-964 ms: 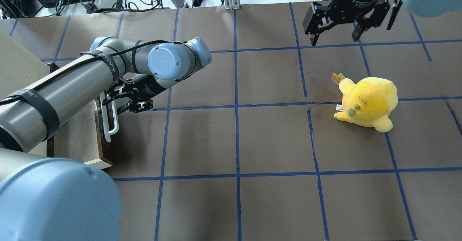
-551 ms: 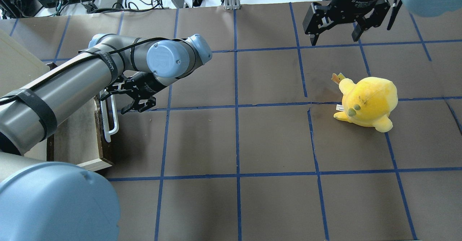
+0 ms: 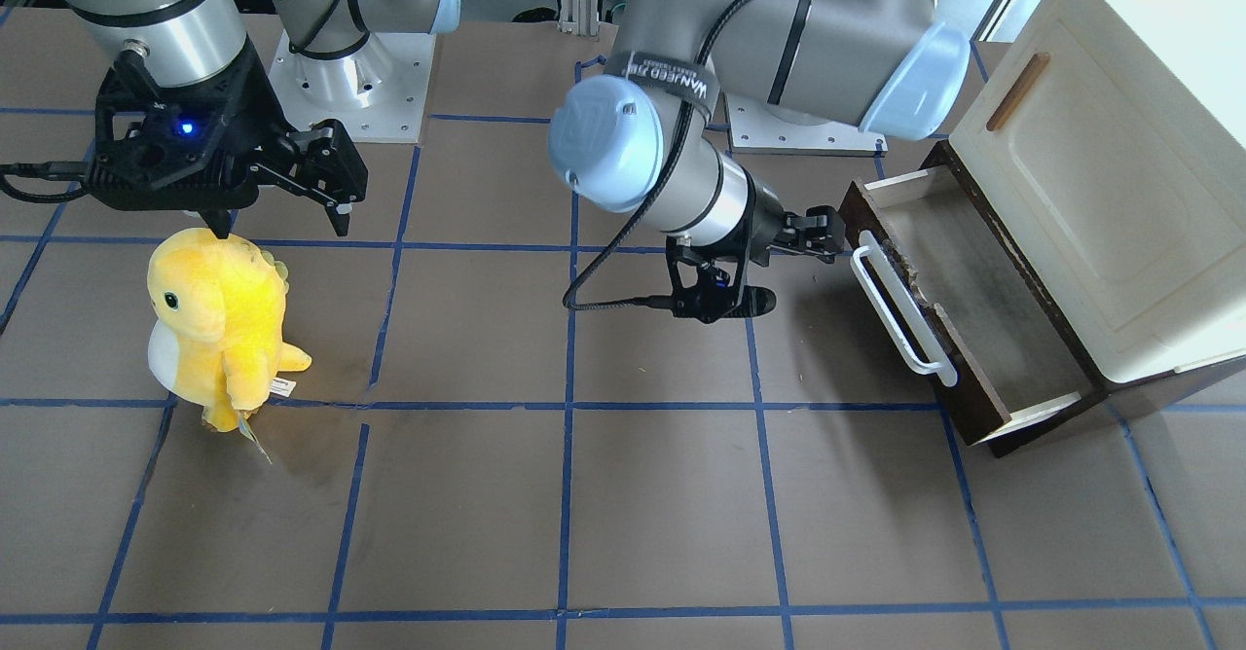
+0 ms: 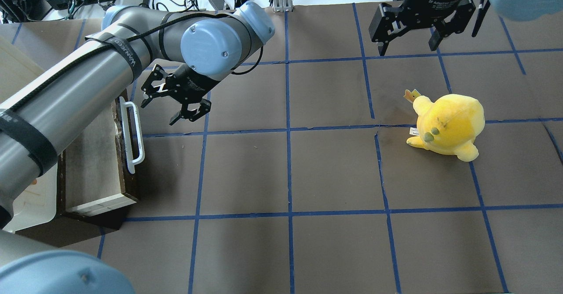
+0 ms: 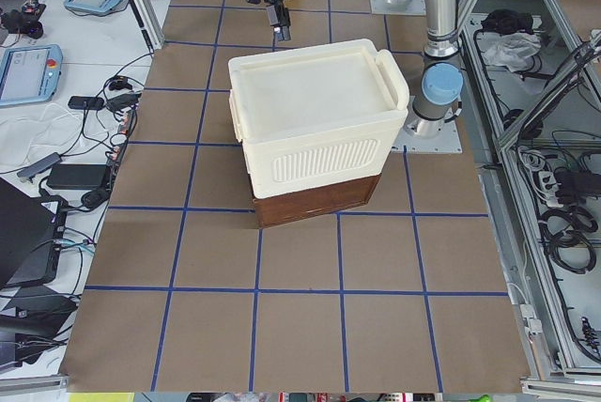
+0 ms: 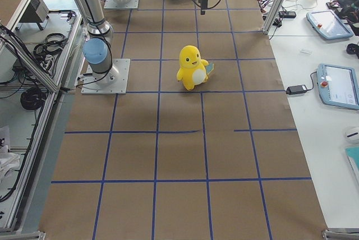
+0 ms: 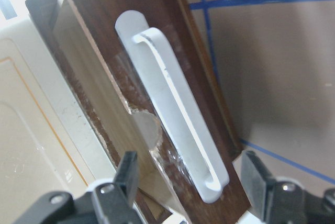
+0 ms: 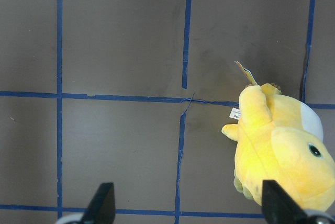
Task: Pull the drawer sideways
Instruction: 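Open the left gripper and lift it off the handle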
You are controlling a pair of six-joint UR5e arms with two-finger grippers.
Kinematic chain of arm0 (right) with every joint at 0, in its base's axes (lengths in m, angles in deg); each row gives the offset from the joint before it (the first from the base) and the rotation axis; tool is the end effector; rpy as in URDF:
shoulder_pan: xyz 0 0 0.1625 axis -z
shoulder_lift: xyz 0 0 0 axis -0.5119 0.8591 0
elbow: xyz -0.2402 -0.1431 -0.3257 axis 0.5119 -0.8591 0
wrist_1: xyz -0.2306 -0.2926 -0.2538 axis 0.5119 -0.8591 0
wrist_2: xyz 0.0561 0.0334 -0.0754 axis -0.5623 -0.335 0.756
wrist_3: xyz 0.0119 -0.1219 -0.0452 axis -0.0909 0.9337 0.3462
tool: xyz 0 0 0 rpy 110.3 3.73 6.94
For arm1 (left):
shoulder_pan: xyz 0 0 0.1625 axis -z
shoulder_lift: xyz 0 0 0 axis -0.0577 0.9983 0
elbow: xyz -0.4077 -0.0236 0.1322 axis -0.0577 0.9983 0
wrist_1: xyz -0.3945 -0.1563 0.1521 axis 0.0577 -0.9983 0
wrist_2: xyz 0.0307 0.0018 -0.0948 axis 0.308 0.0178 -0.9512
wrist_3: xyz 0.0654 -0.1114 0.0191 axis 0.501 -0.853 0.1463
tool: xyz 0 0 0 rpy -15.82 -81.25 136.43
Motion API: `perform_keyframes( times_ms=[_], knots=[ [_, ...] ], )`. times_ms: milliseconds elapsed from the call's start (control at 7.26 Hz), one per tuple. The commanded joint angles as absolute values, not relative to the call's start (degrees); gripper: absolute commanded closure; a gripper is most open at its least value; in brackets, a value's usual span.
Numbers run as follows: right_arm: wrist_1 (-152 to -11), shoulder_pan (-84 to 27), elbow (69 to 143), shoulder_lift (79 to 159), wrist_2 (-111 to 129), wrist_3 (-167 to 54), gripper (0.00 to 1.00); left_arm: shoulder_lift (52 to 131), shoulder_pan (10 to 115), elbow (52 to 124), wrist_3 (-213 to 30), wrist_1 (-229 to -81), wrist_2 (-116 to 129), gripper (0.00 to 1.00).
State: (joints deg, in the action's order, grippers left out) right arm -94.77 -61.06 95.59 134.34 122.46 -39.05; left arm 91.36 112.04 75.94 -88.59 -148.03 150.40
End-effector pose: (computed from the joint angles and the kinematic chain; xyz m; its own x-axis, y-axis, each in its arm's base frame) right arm 0.1505 -0.5688 0.4841 -0.9985 -0.0534 0.0102 -0.0538 0.9975 -0.0458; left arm -0.2551 -0.5534 0.3638 -0.7676 0.3154 -0.5579 0.1269 0.9281 0.3501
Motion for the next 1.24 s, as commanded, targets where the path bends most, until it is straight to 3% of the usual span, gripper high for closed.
perform_keyframes(
  times_ms=[0,138,551,826,1101],
  knots=[
    [-94.77,-61.06,95.59,134.34,122.46,-39.05,0.00,82.75,110.11,75.04,-74.86,-147.20,145.13,0.36],
    [-94.77,-61.06,95.59,134.34,122.46,-39.05,0.00,79.40,107.92,75.56,-74.10,-146.85,139.02,0.34],
    [-94.77,-61.06,95.59,134.34,122.46,-38.97,0.00,73.23,101.85,75.91,-73.39,-145.63,126.94,0.08],
    [-94.77,-61.06,95.59,134.34,122.46,-38.97,0.00,72.77,101.04,78.88,-73.21,-133.99,124.11,0.08],
    [-94.77,-61.06,95.59,134.34,122.46,-39.05,0.00,71.90,101.04,81.01,-73.30,-131.99,124.01,0.08]
  ],
)
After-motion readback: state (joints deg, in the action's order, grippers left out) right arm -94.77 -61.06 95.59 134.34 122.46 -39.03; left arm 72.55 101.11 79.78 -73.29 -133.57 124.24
